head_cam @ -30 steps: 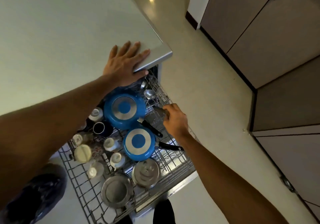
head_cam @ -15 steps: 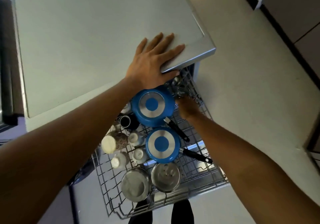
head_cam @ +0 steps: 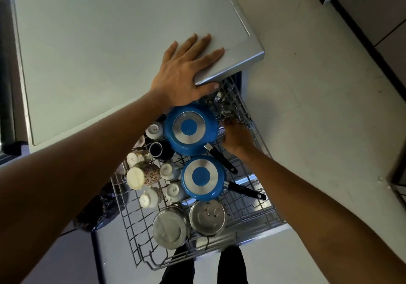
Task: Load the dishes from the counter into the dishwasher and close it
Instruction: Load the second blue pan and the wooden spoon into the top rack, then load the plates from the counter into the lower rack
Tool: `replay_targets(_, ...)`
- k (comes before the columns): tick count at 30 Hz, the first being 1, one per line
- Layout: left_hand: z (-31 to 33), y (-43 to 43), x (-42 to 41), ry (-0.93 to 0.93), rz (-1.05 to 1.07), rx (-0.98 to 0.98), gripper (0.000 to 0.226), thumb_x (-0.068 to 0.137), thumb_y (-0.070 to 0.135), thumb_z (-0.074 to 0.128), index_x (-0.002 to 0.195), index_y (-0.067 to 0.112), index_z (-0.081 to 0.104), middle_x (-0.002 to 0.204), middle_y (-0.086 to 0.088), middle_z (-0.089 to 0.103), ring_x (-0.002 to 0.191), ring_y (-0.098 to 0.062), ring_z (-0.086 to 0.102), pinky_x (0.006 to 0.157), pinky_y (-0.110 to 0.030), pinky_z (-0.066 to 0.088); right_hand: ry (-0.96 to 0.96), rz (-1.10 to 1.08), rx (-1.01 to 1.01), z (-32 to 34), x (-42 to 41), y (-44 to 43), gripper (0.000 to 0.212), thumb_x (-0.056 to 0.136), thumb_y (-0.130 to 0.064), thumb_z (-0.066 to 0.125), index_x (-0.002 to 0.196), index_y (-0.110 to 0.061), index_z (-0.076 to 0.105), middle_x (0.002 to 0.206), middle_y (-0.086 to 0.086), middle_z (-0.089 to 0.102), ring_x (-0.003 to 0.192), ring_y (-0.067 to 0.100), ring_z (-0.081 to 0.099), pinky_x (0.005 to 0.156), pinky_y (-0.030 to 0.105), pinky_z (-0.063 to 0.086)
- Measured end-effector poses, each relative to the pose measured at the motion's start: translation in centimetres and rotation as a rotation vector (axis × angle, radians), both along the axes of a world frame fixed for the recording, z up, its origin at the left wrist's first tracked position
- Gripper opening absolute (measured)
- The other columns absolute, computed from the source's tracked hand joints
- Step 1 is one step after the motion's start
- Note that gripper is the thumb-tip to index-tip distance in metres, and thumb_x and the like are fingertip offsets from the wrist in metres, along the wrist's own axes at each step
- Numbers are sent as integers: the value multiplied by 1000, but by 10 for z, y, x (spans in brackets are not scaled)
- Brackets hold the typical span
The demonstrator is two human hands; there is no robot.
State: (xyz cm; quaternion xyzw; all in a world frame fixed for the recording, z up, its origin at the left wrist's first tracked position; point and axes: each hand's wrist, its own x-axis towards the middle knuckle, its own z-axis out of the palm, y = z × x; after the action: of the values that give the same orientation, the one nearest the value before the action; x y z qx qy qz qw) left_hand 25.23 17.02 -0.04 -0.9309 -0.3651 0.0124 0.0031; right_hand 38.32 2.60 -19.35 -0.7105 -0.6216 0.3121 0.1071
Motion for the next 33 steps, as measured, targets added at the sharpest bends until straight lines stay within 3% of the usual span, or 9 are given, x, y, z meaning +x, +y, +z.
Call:
replay_targets(5,2,-7,2,-37,-6,-5,75,88,73,41,154,43,18,164,-3,17,150,-30,15,118,-58,17,137,-156,126,8,6,-26,18,84,-10,67,102,-8,69,103,13,69,90,29,67,69,27,45)
replay_targets(8,2,-7,0,-58,0,2,76,88,71,45,153,42,20,163,-6,20,149,-32,18,117,-57,18,267,-270,90,13,2,-45,9,81,-8,63,84,-5,71,79,11,71,73,27,66,64,29,51)
replay_targets(14,-2,-14,-5,-115,21,17,74,87,70,47,149,31,38,155,-12,38,141,-35,37,114,-48,32,329,-308,-40,14,-20,-121,18,88,-13,64,104,-10,73,95,9,74,87,23,68,79,33,54)
replay_targets(18,-12,-59,-14,-541,228,-23,40,86,39,56,121,23,68,131,-2,63,123,-24,57,107,-42,41,333,-356,-22,9,-51,-172,16,88,-16,65,102,-18,73,91,3,74,85,19,68,75,32,55)
replay_targets(20,-23,-114,-33,-685,315,-29,35,86,30,57,118,21,69,134,1,61,126,-22,53,110,-39,36,333,-381,22,10,-71,-197,11,88,-15,66,96,-18,73,86,2,73,79,17,68,70,28,51)
replay_targets(22,-43,-181,-58,-732,345,-159,33,87,21,61,118,16,67,134,-4,59,126,-25,51,108,-40,37,306,-377,15,14,-88,-222,6,90,-20,67,93,-19,72,84,1,72,76,16,67,66,28,49)
replay_targets(25,-87,-284,-105,-603,447,-485,39,88,15,64,127,13,62,137,-9,56,129,-28,47,109,-45,37,269,-331,-54,13,-100,-254,11,88,-25,64,94,-20,72,87,0,73,77,17,67,69,34,56)
replay_targets(27,-118,-343,-138,-485,476,-609,47,86,14,66,132,16,58,141,-8,54,130,-28,47,107,-50,40,229,-256,-32,13,-101,-278,11,88,-23,65,94,-19,73,89,2,73,80,19,66,68,30,52)
replay_targets(33,-149,-429,-171,-276,416,-733,62,84,22,67,143,18,48,147,-6,48,132,-30,46,105,-48,44,-34,196,154,2,-86,-318,19,89,-41,65,98,-26,73,99,-5,68,91,19,54,75,36,48)
